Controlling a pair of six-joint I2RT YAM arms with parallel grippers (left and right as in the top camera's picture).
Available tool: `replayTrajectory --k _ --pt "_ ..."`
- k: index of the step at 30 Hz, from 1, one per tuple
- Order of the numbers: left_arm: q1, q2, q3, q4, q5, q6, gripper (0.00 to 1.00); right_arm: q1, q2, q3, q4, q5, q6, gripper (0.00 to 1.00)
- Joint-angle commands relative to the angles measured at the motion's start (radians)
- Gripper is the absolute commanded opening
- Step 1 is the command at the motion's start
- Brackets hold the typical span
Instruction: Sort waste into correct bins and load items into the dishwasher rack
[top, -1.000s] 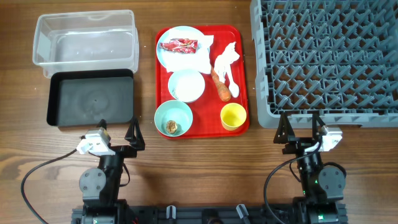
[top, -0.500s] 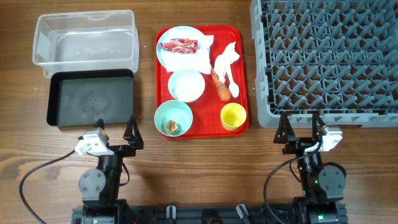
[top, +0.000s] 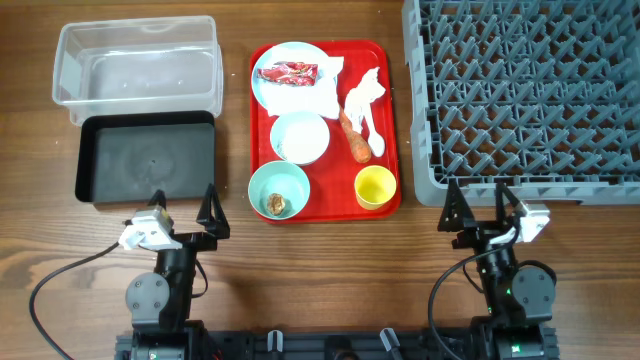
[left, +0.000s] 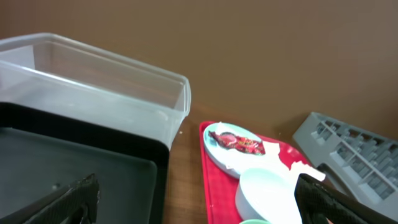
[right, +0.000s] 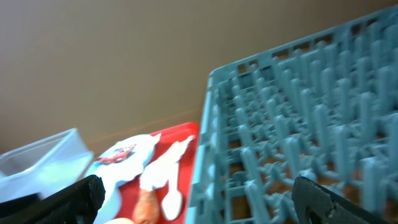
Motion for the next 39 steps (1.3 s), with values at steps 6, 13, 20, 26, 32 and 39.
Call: replayTrajectory --k 6,13,20,26,32,39 --pt "0.008 0.002 0.016 -0.006 0.063 -0.05 1.0 0.0 0.064 0.057 0.078 -0.254 -0.171 1.0" --pt "0.008 0.102 0.209 -0.078 0.066 -0.024 1.0 0.0 0.231 0.281 0.055 -0.262 -0.249 1.0" --pt "0.008 0.372 0.552 -0.255 0.085 0.083 1.0 0.0 0.535 0.597 -0.049 -0.391 -0.305 1.0" --pt "0.005 0.732 0.952 -0.492 0.105 0.14 1.0 0.0 0.812 0.935 -0.323 -0.445 -0.365 1.0" --pt "-0.05 1.112 1.378 -0.718 0.106 0.242 1.0 0.0 1.023 1.209 -0.605 -0.445 -0.437 1.0" --pt "-0.077 1.558 1.786 -0.747 0.043 0.454 1.0 0.0 1.142 1.266 -0.657 -0.438 -0.431 1.0"
